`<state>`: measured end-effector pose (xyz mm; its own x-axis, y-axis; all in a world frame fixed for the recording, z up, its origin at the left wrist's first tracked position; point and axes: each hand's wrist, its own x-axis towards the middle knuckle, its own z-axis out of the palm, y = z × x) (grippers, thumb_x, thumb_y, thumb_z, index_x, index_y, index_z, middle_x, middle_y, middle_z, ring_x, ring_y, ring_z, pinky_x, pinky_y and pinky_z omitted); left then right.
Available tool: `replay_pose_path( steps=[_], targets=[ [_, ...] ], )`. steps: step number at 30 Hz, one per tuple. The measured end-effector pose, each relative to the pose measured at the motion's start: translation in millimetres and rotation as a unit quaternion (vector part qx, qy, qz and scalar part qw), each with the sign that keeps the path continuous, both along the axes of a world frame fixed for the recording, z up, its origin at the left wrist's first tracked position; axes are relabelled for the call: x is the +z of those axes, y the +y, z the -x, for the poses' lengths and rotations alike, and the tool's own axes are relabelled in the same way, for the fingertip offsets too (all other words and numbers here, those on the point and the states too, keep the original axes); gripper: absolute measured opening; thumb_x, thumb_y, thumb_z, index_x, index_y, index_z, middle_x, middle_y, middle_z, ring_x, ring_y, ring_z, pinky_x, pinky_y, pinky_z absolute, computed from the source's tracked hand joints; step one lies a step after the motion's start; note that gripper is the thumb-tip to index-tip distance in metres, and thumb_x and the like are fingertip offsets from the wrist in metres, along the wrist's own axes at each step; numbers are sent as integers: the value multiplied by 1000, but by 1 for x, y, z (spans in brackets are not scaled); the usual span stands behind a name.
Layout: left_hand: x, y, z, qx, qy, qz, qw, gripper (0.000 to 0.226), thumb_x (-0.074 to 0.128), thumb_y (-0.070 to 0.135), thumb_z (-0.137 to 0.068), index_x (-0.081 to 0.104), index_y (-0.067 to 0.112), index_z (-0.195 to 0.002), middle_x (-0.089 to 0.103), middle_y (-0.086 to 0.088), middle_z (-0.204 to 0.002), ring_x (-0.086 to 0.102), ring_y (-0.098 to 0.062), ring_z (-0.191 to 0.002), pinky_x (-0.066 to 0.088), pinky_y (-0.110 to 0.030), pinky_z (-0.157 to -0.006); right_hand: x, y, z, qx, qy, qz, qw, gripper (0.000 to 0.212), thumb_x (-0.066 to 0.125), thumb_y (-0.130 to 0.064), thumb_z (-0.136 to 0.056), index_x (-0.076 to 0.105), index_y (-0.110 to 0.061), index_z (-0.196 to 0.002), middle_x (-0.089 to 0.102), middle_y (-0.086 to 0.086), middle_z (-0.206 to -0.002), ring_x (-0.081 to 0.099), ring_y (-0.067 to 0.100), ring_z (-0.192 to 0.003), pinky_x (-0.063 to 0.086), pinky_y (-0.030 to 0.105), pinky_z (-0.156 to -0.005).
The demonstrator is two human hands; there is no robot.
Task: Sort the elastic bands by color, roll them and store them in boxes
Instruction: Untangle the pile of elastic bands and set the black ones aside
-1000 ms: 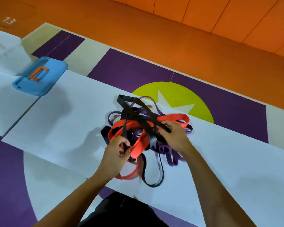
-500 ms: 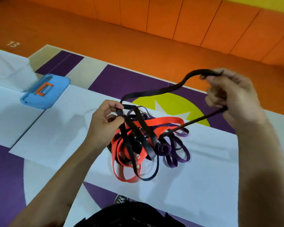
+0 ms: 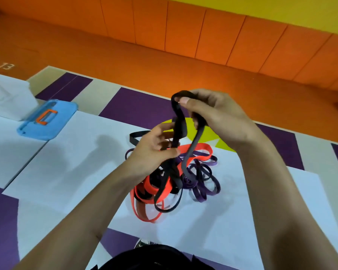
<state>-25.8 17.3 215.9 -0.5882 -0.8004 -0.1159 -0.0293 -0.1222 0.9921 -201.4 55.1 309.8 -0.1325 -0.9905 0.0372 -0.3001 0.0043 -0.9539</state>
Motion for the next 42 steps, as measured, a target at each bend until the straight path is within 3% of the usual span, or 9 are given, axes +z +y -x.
replay_pose_path(
  steps=[4,8,12,18,24,27,33,37,42],
  targets=[
    [2,9,10,-57,-2,20,998,63,78,-1,-84,51,19,-138,71,2,-123,65,-15,-116,58,-33,-94,-3,-6,-13,-10,27,-8,1000,23,63,-27,-101,75,-8,-105,63,32,-89,64,48,-77,56,56,-73],
    [2,15,14,41,13,12,999,26,74,2,-90,64,6,-113,79,-7,-88,77,-24,-79,61,-36,-78,-20,-6,-14,-86,96,13,991,16,69,-28,-97,77,-15,-95,71,8,-82,60,9,-69,53,33,-72],
    [8,13,9,88,22,13,996,21,74,7,-90,67,7,-110,80,-9,-88,78,-28,-79,64,-44,-76,-65,2,-3,-251,38,38,966,36,58,-53,-99,67,-18,-95,65,-9,-80,61,6,-75,49,29,-75],
    [23,-6,3,193,58,-20,979,24,79,10,-87,67,7,-107,80,-12,-92,78,-31,-82,62,-52,-82,-171,22,-36,40,-233,-165,958,69,28,-73,-96,63,-28,-135,75,4,-121,66,18,-123,42,47,-115],
    [23,-54,-36,342,82,-29,936,37,82,4,-82,63,-3,-112,78,-18,-94,78,-31,-77,63,-35,-70,-192,35,-11,148,-25,-233,961,27,77,-36,-88,73,-17,-107,75,13,-101,73,18,-86,60,42,-87],
    [9,-74,-61,377,48,-32,924,38,83,7,-83,63,1,-115,80,-9,-91,78,-27,-79,63,-32,-71,-187,33,10,95,119,-220,964,13,70,-24,-95,66,-12,-91,69,-1,-71,62,9,-59,57,50,-69],
    [-27,-88,-89,341,-110,-112,927,22,75,21,-92,64,5,-102,75,-19,-101,76,-30,-84,63,-42,-78,-88,8,14,22,52,-44,997,29,63,-3,-97,67,-27,-113,62,8,-78,46,22,-65,40,39,-63],
    [-41,-81,-98,211,-217,-180,936,46,63,47,-97,71,2,-106,74,-16,-107,72,-34,-98,61,-41,-83,-30,-19,-11,62,54,41,996,26,60,5,-97,70,-14,-112,65,-19,-73,50,8,-64,41,21,-63],
    [-51,-80,-99,184,-306,-59,932,26,63,34,-97,70,9,-103,73,-13,-109,68,-27,-88,58,-39,-86,11,-47,-33,-1,102,92,991,26,68,3,-89,75,-18,-101,72,-17,-82,59,-6,-68,43,9,-65]
  ],
)
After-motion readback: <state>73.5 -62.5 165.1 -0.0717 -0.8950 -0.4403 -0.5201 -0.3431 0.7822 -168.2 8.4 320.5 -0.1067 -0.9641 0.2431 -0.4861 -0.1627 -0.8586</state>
